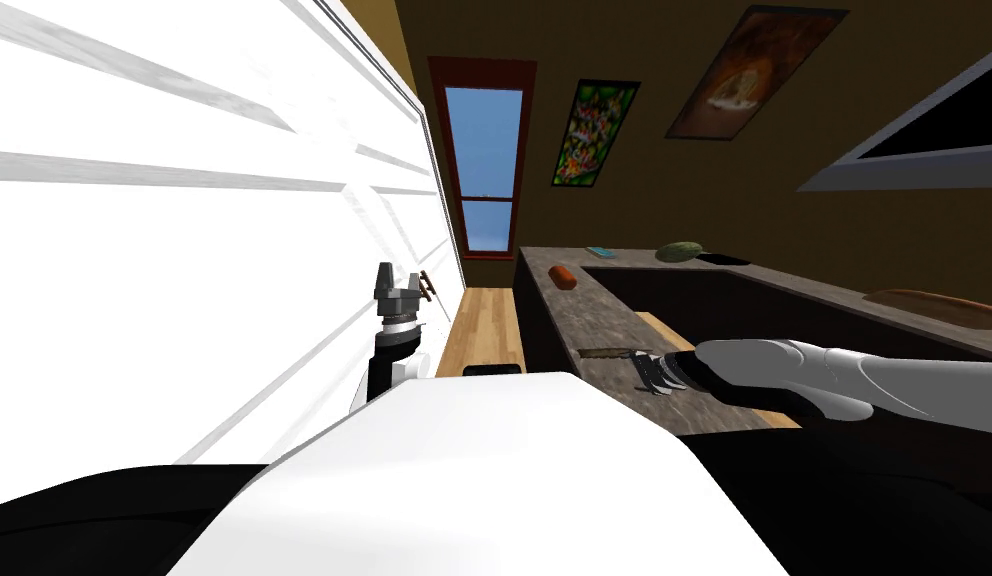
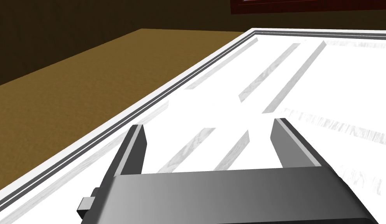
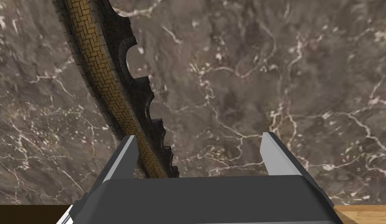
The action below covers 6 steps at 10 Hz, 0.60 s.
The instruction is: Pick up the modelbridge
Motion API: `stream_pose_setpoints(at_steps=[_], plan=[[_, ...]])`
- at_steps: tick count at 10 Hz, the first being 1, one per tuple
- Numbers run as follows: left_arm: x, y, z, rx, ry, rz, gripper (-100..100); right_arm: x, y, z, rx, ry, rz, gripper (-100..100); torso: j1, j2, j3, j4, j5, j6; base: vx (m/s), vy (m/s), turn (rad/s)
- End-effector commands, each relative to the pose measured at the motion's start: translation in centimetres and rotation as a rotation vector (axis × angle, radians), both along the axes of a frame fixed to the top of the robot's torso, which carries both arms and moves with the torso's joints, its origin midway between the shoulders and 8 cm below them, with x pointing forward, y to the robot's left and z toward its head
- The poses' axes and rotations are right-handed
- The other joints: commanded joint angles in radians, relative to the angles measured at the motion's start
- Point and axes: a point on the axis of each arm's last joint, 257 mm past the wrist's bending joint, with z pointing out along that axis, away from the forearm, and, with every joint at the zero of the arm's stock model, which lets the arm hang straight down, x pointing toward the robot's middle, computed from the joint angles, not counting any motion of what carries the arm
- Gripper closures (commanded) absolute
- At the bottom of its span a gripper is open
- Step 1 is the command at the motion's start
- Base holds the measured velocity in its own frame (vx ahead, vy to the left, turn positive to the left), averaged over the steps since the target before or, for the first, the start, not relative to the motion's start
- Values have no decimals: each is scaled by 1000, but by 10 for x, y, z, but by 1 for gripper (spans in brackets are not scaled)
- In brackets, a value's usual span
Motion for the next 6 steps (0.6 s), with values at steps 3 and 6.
stream_pose_setpoints(at_steps=[3, 6], plan=[[0, 0, 0, 0, 0, 0, 0, -22, -26, 3, -70, 49, 61, -100, 2, 1, 1, 0, 0, 1, 74, -58, 189], [0, 0, 0, 0, 0, 0, 0, -49, -31, -5, -76, 99, 89, -100, 1, 0, 0, 0, 0, 2, 76, -61, 141]])
